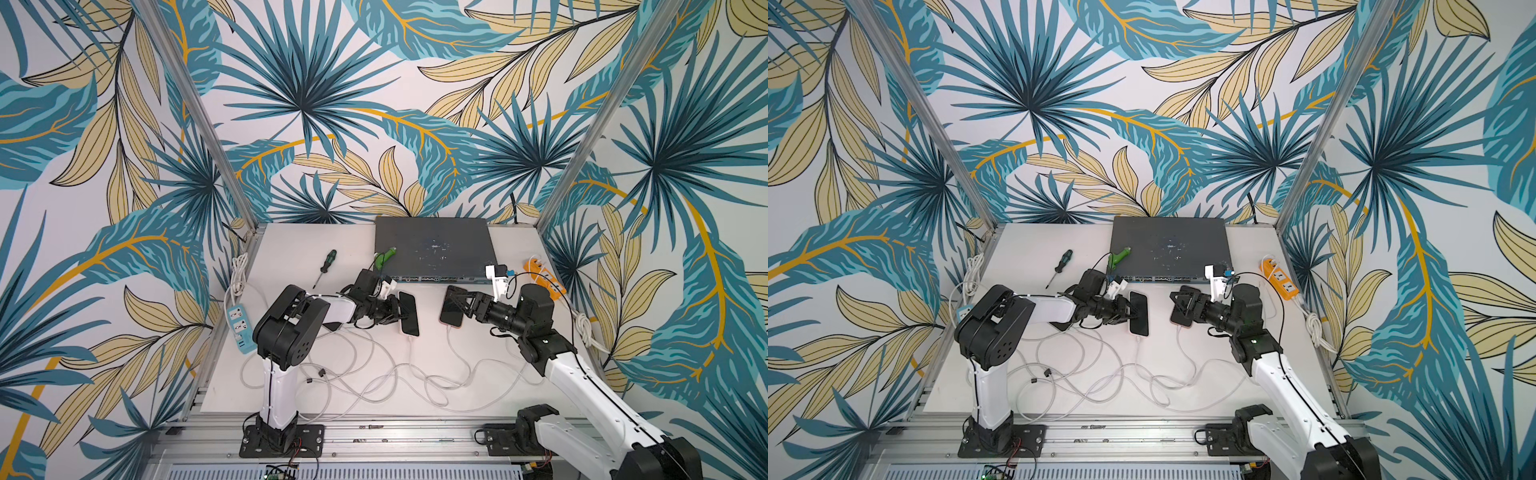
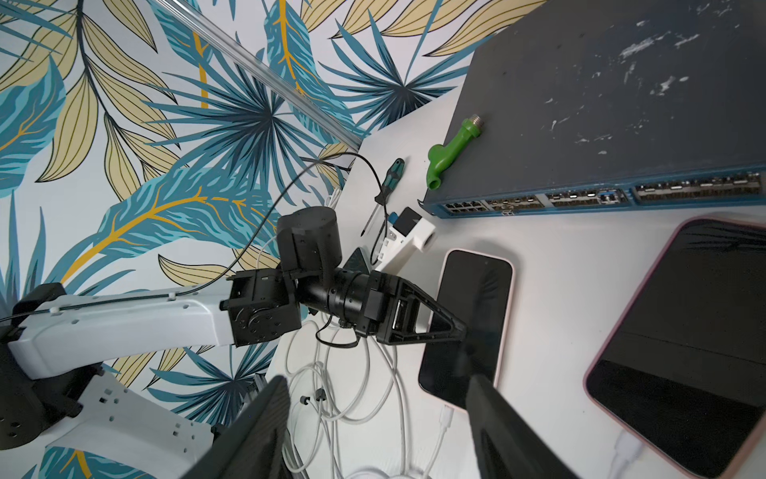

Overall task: Plug the charging cable into the phone
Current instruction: Place the phone at the center of the board, then pick up the phone at the center of the board.

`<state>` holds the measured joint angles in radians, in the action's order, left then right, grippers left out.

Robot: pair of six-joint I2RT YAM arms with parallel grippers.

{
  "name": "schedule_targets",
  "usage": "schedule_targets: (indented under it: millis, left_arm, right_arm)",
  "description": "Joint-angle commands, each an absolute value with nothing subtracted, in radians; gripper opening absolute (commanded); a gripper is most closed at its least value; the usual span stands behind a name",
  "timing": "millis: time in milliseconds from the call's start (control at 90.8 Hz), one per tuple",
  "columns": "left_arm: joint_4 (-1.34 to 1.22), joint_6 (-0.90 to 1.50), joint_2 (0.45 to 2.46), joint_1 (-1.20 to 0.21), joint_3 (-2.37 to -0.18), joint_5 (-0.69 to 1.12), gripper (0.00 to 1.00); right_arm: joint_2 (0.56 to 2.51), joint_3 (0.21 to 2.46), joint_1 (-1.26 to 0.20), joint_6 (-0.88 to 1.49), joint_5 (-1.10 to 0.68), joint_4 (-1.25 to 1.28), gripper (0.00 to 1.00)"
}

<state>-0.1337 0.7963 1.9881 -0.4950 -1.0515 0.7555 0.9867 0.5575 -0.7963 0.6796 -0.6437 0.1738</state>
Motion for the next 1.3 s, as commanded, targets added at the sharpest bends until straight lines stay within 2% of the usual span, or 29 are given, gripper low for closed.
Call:
schedule_targets:
  millis: [0,99,264,364,419,584,859,1179,1289]
  left_arm:
    - [-0.023,0.725,1.967,-0.492,-1.093,0.685,0.74]
    - [0.077,0.691,1.934,-0.492,-1.105,0.634,0.88]
    - [0.418,0.647,1.828,-0.492,-1.153,0.414,0.91]
    - [0.581,0.711,1.7,-0.492,-1.148,0.23,0.93]
    - [0.698,0.758,1.638,-0.492,-1.171,0.094,1.0]
    - [0.953,0.862,1.579,-0.473,-1.254,-0.227,1.0]
    - [0.923,0.972,1.673,-0.278,-1.251,-0.241,1.0]
    - [0.826,1.016,1.858,-0.25,-1.285,-0.159,1.0]
    - [0.81,1.03,1.897,-0.248,-1.291,-0.16,1.0]
  right_arm:
    - [1.011,0.571,-0.793,0.666,-0.655,0.164,0.71]
    - [1.023,0.573,-0.793,0.668,-0.657,0.182,0.71]
    - [1.047,0.592,-0.793,0.65,-0.655,0.176,0.71]
    - [1.064,0.59,-0.793,0.641,-0.657,0.181,0.71]
    - [1.077,0.586,-0.793,0.642,-0.659,0.19,0.71]
    - [1.093,0.569,-0.793,0.678,-0.68,0.248,0.71]
    - [1.064,0.54,-0.794,0.755,-0.702,0.319,0.71]
    - [1.01,0.479,-0.795,0.813,-0.731,0.341,0.74]
    - [0.987,0.466,-0.796,0.812,-0.736,0.324,0.79]
